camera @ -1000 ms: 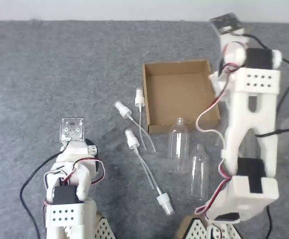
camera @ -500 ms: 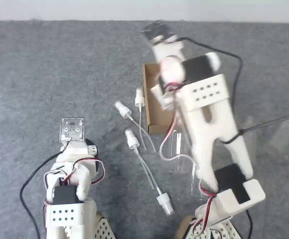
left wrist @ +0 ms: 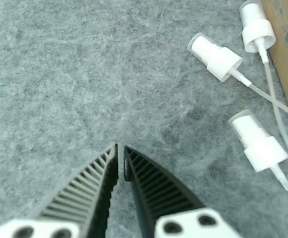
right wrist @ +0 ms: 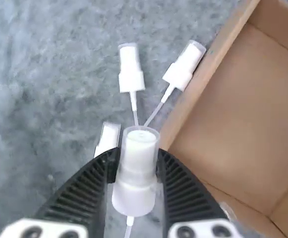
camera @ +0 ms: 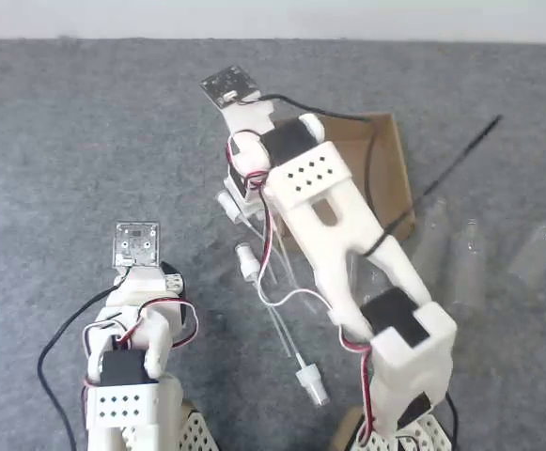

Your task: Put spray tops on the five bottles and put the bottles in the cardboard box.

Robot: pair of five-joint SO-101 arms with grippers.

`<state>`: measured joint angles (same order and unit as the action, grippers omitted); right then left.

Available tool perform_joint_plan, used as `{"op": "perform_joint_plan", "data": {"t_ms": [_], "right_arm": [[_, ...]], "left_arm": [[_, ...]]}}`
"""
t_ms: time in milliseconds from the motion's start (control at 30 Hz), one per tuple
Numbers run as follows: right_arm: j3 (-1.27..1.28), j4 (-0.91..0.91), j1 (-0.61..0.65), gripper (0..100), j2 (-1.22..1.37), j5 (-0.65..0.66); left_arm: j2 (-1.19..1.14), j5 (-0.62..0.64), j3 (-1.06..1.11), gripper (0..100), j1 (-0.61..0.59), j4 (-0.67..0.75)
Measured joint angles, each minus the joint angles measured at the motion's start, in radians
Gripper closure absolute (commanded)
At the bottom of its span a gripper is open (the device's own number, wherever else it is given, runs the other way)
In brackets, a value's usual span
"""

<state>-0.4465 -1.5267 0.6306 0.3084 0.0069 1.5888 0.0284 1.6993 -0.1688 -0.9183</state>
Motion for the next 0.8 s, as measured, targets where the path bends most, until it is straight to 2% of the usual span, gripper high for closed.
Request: {"op": "perform_joint_plan", "data": {"t_ms": [133,333,567,800], "right_arm": [[0.0,0.054,0.005,97.0,0.083,-0.054],[0.0,0.071,0.038,96.5,0.196,-0.063],[0.0,0.071,0.069,86.1,0.227,-0.074],[0.0,0.071,0.068,85.0,0.227,-0.112]], "left_arm": [[0.0,0.0,0.0,99,0.002,0.0],[0.0,0.0,0.0,99,0.002,0.0],[0.0,0.0,0.0,99,0.0,0.0],[0.0,0.0,0.0,99,0.0,0.0]]}}
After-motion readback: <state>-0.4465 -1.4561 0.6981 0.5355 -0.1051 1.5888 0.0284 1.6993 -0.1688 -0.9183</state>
